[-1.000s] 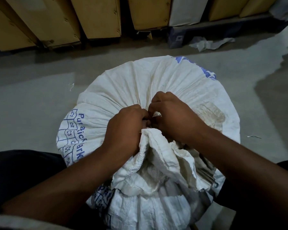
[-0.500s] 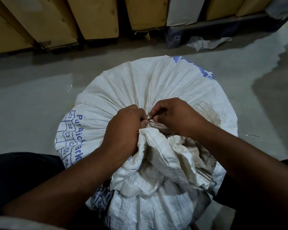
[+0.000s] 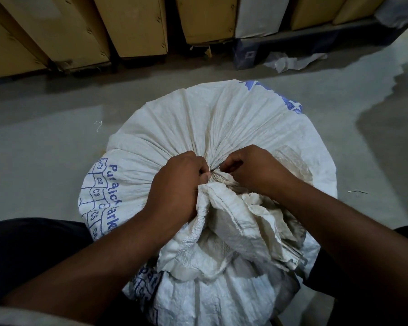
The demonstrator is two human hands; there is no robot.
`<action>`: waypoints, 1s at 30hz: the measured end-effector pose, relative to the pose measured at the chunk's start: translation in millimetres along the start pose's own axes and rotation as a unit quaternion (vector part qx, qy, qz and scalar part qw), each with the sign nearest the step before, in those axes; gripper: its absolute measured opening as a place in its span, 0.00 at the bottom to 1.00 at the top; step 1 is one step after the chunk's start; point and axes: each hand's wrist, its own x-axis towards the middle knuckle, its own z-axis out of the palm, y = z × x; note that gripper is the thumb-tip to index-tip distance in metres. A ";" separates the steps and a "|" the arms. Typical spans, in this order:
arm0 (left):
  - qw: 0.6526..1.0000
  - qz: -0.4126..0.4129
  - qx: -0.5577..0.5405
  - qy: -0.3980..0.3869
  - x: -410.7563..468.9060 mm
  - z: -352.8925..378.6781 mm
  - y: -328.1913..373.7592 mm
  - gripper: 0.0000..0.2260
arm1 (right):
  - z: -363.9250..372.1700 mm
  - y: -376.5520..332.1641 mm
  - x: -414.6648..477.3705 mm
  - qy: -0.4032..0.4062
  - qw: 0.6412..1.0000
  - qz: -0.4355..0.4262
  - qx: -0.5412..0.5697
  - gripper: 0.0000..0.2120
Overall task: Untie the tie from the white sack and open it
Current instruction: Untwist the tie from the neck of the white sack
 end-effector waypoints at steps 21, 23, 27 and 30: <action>0.993 0.068 0.062 0.078 -3.3 -15.6 8.6 0.03 | -17.1 -5.2 1.1 0.023 0.998 -0.049 0.019 0.12; 0.995 0.063 0.015 0.081 -3.3 -15.0 6.6 0.01 | -18.8 -5.5 0.8 0.013 0.995 -0.050 0.080 0.10; 0.991 0.058 -0.105 0.064 -2.6 -11.3 4.1 0.06 | -20.9 -6.4 -1.0 -0.007 0.965 -0.033 0.260 0.08; 0.984 0.026 -0.170 0.048 1.0 -8.6 1.9 0.05 | -18.1 -7.9 -2.9 -0.033 0.950 -0.017 0.311 0.06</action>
